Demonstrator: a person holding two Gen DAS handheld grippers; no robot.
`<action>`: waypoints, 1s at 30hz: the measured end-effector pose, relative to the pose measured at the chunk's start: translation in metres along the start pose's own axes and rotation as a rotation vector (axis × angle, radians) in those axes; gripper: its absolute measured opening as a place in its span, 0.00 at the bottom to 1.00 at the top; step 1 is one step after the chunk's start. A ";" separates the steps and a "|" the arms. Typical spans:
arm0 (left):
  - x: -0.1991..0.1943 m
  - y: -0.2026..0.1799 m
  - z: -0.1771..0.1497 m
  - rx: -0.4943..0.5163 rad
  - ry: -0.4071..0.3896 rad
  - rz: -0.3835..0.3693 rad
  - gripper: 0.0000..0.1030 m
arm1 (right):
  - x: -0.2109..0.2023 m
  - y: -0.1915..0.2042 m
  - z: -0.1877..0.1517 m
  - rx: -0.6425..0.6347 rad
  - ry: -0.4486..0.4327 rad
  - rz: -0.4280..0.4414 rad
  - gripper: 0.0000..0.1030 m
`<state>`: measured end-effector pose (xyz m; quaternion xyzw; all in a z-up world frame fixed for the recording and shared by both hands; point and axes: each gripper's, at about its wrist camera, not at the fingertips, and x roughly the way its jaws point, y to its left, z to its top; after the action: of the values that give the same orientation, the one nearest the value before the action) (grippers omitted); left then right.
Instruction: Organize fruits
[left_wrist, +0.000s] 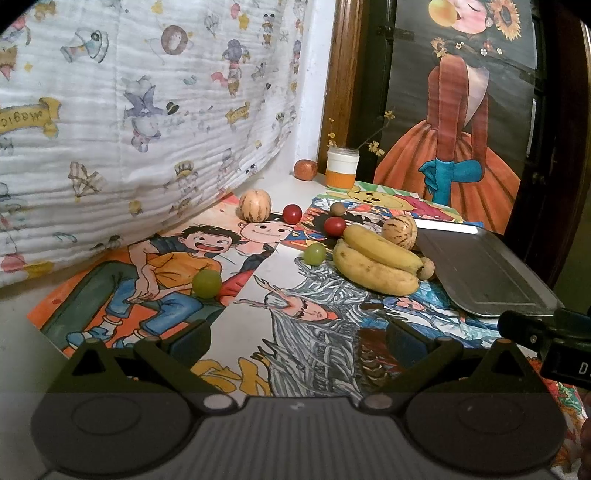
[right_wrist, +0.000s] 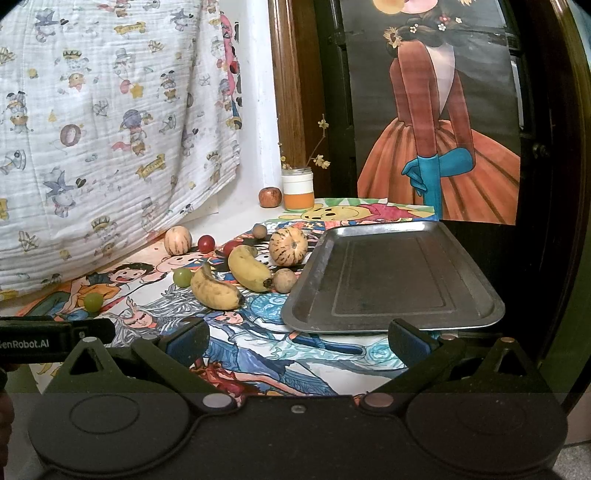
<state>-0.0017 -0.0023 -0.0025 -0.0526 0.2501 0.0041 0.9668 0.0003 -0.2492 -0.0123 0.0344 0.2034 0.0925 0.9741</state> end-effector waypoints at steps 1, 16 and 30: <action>0.000 0.000 0.000 0.000 0.001 -0.002 1.00 | 0.000 0.000 0.000 0.000 -0.001 0.000 1.00; 0.001 0.001 0.000 -0.005 0.003 -0.009 1.00 | -0.001 -0.001 0.000 0.001 0.000 0.001 1.00; 0.000 0.003 0.000 -0.010 0.007 -0.010 1.00 | 0.001 0.000 -0.001 0.000 -0.001 0.005 1.00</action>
<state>-0.0016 0.0007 -0.0032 -0.0587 0.2530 0.0003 0.9657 0.0009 -0.2489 -0.0134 0.0350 0.2030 0.0947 0.9740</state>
